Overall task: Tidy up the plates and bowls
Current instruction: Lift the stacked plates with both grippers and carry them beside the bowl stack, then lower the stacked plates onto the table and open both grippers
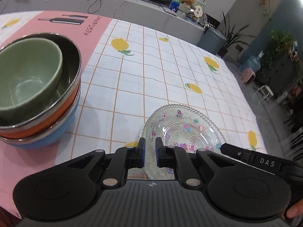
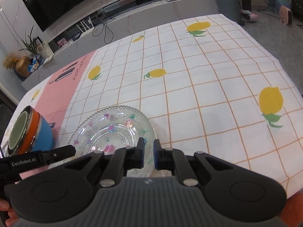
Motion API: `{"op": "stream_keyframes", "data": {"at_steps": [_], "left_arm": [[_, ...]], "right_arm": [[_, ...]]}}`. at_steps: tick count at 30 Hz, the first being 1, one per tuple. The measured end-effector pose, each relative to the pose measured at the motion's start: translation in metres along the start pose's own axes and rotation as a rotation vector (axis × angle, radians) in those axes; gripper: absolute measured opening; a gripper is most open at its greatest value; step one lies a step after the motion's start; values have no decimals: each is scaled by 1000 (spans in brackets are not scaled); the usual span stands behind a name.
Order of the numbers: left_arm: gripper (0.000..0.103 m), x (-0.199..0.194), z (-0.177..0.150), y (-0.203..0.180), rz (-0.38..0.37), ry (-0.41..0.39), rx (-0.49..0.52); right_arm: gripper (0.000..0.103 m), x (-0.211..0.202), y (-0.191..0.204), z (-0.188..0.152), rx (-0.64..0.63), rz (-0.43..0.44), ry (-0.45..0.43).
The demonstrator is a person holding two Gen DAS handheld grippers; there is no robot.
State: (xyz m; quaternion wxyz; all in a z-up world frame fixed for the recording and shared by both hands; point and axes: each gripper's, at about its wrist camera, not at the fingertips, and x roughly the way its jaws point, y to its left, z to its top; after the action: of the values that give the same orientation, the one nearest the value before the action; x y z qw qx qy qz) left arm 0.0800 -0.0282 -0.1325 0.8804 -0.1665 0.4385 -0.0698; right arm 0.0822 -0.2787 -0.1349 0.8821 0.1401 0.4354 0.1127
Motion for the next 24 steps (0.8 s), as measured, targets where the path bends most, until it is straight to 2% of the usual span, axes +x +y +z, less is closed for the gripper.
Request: {"op": "stream_keyframes", "data": {"at_steps": [5,13,19,24], "left_arm": [[11,1,0,-2,29,8,36],[14,4,-3,-16,73,22,170],[15,1,-4,-20,64,35,249],[15,1,-4,-20,62,40,252]], "right_arm": [[5,1,11,-1,-73,-44,-6],[3,3,19,0,-132,-86,2],[3,1,16,0,-112,-78,9],[3,1,12,3,-83,-65,17]]}}
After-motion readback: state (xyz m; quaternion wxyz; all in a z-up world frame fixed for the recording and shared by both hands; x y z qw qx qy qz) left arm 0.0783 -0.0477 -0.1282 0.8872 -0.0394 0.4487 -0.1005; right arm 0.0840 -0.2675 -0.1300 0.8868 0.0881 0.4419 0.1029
